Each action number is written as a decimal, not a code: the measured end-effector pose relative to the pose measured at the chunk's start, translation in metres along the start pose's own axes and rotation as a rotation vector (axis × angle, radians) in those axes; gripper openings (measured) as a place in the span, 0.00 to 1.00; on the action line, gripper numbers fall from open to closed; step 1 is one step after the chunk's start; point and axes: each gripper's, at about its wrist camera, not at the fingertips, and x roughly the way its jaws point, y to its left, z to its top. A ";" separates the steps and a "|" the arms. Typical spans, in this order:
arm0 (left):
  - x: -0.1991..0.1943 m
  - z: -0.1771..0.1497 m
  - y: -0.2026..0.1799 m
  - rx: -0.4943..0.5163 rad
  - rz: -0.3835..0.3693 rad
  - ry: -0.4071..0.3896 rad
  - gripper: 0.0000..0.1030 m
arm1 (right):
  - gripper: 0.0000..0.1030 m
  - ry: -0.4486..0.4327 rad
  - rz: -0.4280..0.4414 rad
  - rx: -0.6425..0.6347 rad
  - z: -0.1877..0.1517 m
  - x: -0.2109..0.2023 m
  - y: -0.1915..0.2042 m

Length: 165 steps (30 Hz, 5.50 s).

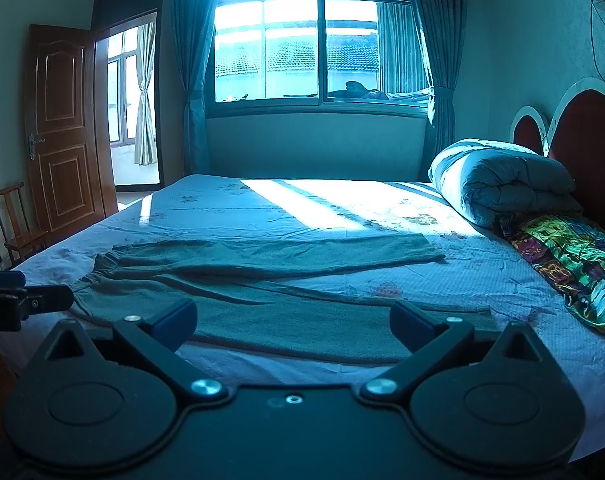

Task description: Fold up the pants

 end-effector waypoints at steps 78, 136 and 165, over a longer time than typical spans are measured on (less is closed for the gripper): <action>0.541 0.063 0.404 -0.200 0.032 0.418 0.36 | 0.89 0.313 0.161 -0.007 0.084 0.488 -0.001; 0.208 -0.052 0.396 -0.420 0.060 0.106 0.81 | 0.19 0.254 0.217 -0.108 -0.005 0.306 -0.018; 0.318 -0.032 0.376 -0.730 -0.202 0.223 0.30 | 0.00 0.425 0.119 0.553 -0.012 0.405 -0.058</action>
